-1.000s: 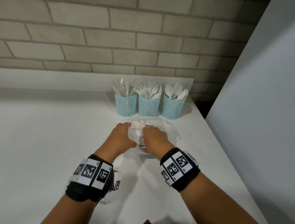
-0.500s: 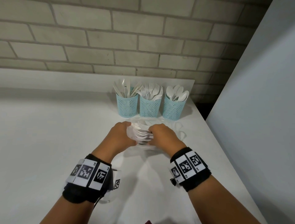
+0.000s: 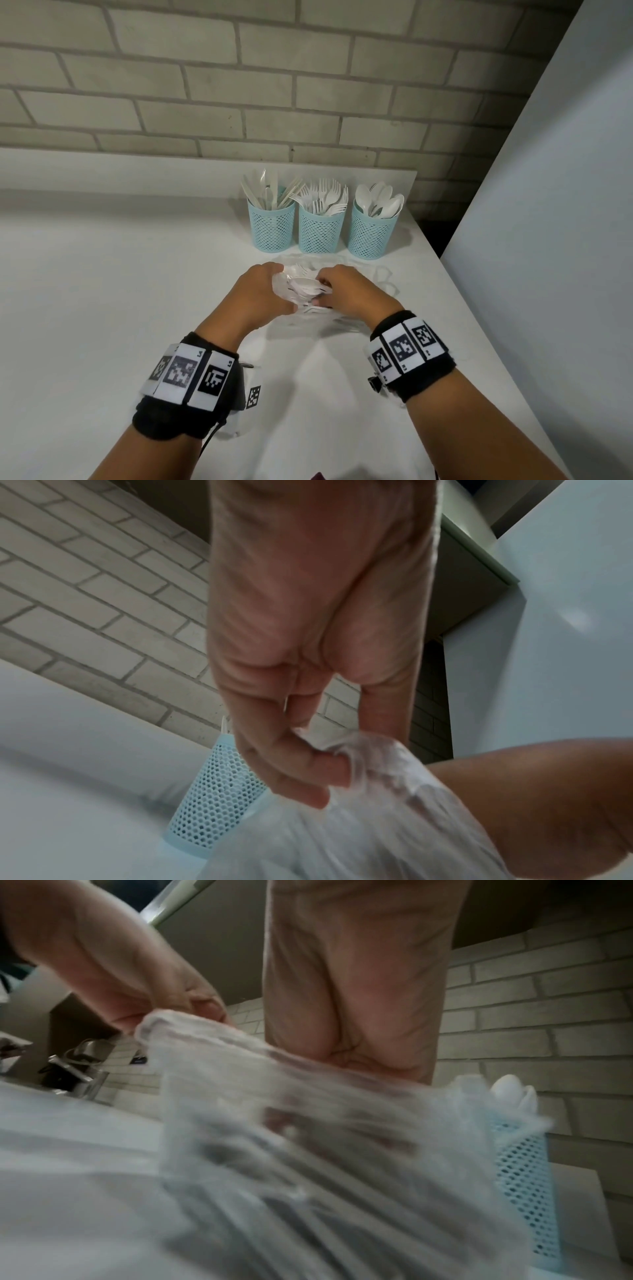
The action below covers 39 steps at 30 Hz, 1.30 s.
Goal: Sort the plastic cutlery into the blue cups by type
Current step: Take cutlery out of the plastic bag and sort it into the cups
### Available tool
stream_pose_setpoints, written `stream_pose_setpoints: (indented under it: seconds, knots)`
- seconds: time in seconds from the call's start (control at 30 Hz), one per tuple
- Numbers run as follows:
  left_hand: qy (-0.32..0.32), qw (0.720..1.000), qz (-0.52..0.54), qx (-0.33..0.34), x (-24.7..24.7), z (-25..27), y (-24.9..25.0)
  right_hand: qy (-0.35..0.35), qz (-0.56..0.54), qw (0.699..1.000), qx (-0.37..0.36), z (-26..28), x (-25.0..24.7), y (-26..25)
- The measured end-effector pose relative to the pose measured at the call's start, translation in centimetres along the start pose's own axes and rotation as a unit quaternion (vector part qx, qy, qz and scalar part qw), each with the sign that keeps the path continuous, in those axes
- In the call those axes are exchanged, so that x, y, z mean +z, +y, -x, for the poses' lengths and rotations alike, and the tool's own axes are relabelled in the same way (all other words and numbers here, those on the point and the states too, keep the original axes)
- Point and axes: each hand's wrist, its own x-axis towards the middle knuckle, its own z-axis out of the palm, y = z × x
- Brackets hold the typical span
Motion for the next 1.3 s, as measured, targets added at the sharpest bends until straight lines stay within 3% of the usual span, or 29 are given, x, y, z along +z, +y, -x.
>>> stream_pose_setpoints:
  seconds: [0.2,0.53,0.8,0.97,1.07,1.23,1.3]
  knots:
    - [0.001,1.0,0.015,-0.004,0.3,-0.2,-0.3,-0.008,0.133,0.991,-0.012,-0.5,0.6,-0.9]
    - [0.013,0.999,0.029,-0.01,-0.3,-0.2,-0.5,0.023,-0.045,0.998,-0.022,-0.1,-1.1,1.0]
    - [0.008,0.999,0.041,-0.006,0.2,-0.3,-0.2,-0.004,0.043,0.998,-0.039,-0.2,0.4,0.4]
    - [0.011,0.999,0.027,-0.015,-0.7,-0.2,-0.4,0.02,-0.077,0.997,0.0,0.4,-2.3,1.3]
    - [0.048,0.998,-0.043,-0.004,-0.8,0.1,0.4,0.04,-0.148,0.988,0.009,1.0,-3.8,1.8]
    - [0.081,0.995,-0.015,0.056,-0.1,-0.4,1.9,0.09,-0.3,0.95,0.011,0.6,-4.4,2.7]
    - [0.076,0.993,0.035,0.081,0.4,-1.2,2.2,0.101,-0.392,0.914,0.005,0.3,-4.4,2.5]
